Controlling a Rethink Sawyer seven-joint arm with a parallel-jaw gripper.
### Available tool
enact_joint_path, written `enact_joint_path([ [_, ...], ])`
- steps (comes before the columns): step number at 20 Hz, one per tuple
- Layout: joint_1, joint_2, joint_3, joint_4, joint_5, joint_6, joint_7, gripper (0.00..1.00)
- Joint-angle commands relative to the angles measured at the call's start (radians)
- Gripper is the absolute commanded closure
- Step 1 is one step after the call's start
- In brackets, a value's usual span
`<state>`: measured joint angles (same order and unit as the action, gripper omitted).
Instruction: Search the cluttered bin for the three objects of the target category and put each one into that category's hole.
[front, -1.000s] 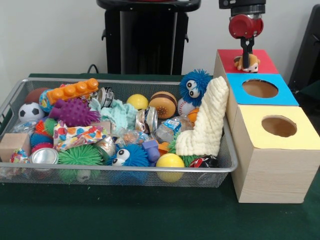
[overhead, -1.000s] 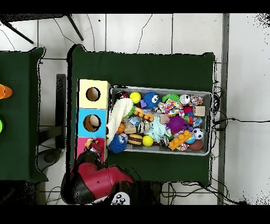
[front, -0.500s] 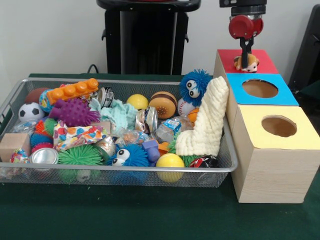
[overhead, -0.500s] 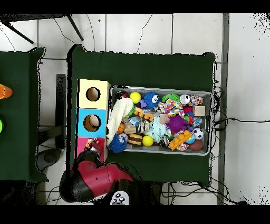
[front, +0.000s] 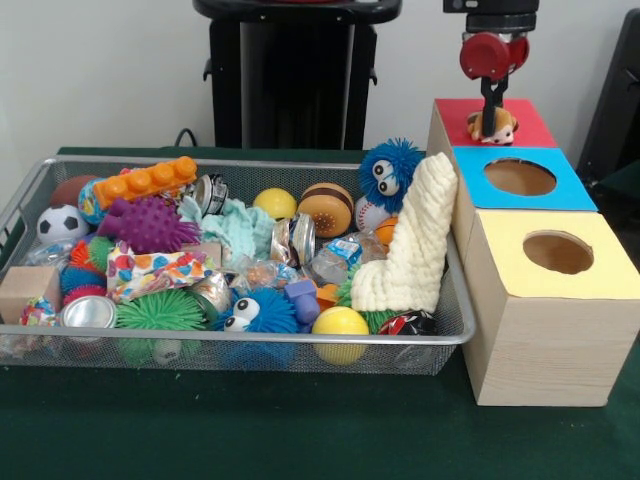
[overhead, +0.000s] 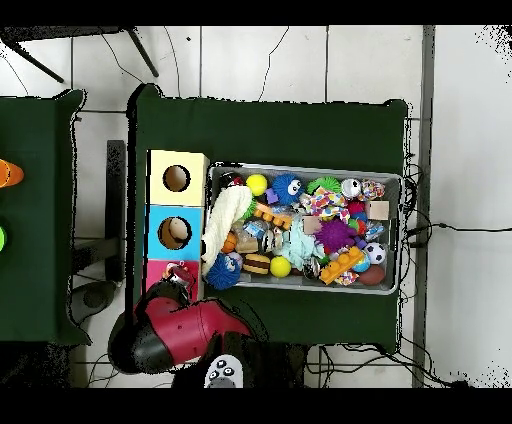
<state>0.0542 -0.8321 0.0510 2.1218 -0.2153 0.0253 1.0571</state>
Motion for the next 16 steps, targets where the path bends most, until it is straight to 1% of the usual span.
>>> enact_joint_path([
  [1, -0.081, 0.261, -0.022, 0.130, -0.078, 0.479, 0.019, 1.00],
  [6, -0.070, 0.267, -0.022, 0.116, -0.073, 0.543, 0.028, 1.00],
  [8, -0.065, 0.266, -0.028, 0.114, -0.072, 0.550, 0.038, 1.00],
  [13, -0.082, 0.267, -0.006, 0.115, -0.094, 0.524, 0.029, 1.00],
  [16, -0.093, 0.261, -0.003, 0.126, -0.077, 0.526, 0.051, 1.00],
])
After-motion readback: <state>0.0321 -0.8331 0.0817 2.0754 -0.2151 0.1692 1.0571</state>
